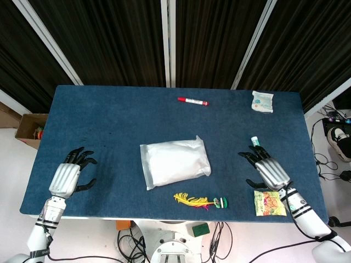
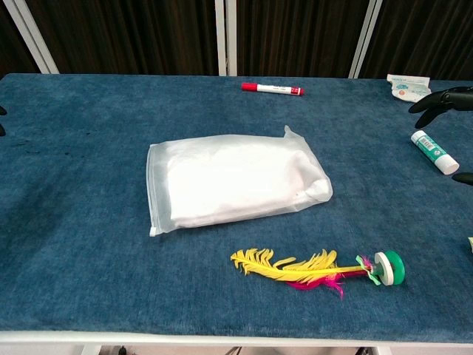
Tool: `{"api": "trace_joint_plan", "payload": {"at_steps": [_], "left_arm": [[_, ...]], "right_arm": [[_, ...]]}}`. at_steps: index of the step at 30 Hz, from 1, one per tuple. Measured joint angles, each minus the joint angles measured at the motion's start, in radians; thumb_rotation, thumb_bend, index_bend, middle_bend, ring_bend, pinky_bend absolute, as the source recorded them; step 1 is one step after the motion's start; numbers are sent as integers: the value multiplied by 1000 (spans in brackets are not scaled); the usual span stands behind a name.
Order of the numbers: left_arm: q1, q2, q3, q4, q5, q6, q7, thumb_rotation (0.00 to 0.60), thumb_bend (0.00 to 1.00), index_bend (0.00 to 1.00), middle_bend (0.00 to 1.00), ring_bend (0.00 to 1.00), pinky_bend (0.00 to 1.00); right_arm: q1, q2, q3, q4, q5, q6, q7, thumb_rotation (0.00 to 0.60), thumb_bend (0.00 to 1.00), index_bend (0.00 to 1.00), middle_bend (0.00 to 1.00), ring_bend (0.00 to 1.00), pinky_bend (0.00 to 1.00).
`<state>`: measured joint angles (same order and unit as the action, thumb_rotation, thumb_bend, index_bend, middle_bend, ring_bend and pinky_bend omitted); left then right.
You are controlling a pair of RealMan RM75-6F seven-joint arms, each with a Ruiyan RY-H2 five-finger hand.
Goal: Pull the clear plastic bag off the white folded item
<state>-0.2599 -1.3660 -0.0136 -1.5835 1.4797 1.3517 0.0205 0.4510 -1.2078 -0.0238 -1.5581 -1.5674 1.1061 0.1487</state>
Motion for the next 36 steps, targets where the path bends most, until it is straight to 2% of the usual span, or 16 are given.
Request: {"api": "trace_joint_plan", "payload": {"at_steps": [5, 11, 16, 24, 30, 36], "left_arm": [[-26, -37, -14, 22, -11, -46, -1, 600, 220, 398, 176, 56, 108], [-58, -79, -31, 56, -51, -119, -35, 600, 221, 405, 176, 56, 108], [-88, -119, -47, 104, -87, -181, -61, 600, 221, 410, 176, 56, 107], [-119, -204, -71, 190, -121, -225, -103, 600, 223, 422, 176, 55, 105], [-148, -271, -72, 263, -108, -254, -145, 600, 223, 429, 175, 55, 105], [-159, -314, -84, 282, -147, -273, -109, 600, 226, 442, 175, 55, 106]], "right_arm": [[21, -64, 9, 27, 17, -39, -13, 600, 190, 157, 192, 15, 51], [42, -219, 46, 95, 72, -69, -39, 600, 148, 44, 108, 0, 30], [88, -373, 102, 195, 130, -110, -69, 600, 158, 41, 110, 0, 29], [163, -526, 167, 333, 240, -199, -142, 600, 210, 36, 145, 0, 47], [172, -575, 180, 386, 261, -204, -120, 600, 240, 41, 165, 0, 68], [165, -584, 177, 393, 259, -189, -94, 600, 242, 43, 168, 0, 70]]}}
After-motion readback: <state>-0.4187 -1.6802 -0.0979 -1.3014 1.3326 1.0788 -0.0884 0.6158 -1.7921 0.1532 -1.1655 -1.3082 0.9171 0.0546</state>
